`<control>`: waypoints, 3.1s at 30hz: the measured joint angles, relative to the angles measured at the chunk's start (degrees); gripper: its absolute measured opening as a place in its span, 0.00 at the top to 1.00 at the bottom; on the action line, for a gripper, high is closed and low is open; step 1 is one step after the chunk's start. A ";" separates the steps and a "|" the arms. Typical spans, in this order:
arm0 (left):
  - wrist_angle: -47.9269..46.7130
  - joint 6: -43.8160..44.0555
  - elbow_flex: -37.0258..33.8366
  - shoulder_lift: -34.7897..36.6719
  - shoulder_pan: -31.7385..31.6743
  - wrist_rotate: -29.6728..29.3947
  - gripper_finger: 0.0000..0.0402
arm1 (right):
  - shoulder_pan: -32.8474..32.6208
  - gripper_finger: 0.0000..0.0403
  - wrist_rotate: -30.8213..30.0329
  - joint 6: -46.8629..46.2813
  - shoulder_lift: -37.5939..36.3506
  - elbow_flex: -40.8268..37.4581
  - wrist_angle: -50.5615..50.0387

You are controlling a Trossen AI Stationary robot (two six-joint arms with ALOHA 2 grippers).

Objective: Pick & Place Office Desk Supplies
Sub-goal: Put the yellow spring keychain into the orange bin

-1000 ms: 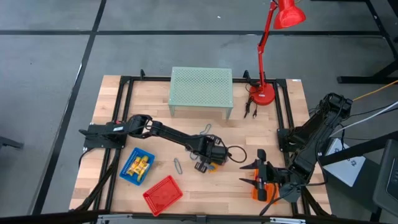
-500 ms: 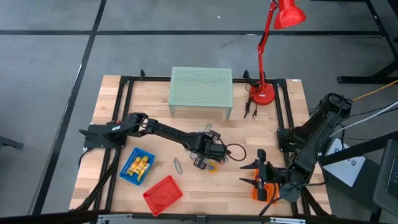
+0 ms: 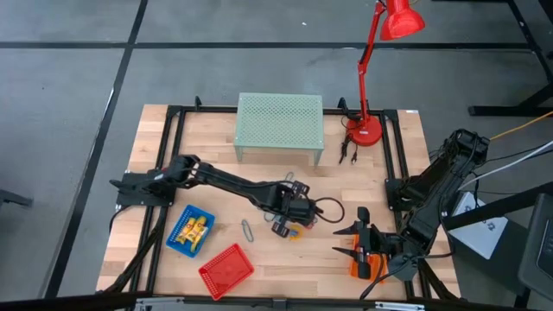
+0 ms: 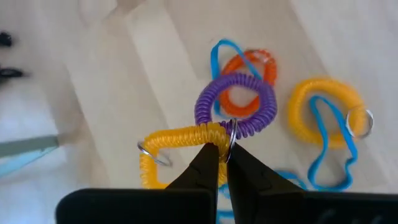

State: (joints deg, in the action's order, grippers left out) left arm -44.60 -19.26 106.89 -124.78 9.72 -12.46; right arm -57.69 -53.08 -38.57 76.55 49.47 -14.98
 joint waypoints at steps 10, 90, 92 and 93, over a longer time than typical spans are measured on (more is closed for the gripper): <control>13.22 -3.42 0.04 -0.40 -2.18 3.41 0.96 | 0.26 0.51 -0.40 0.00 0.00 0.00 0.00; 15.63 -19.26 0.13 -9.85 -5.59 8.84 0.72 | 0.26 0.51 -0.02 0.07 0.00 0.00 -0.48; 15.65 -19.08 0.15 -9.89 -5.63 8.63 0.72 | 0.26 0.51 -0.02 0.07 0.00 0.00 -0.48; 15.61 -18.89 0.15 -9.90 -5.70 8.64 0.72 | 0.26 0.51 -0.02 0.07 0.00 0.00 -0.48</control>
State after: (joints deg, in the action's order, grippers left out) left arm -28.99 -38.15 107.04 -134.69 4.01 -3.82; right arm -57.43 -53.10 -38.50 76.55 49.47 -15.46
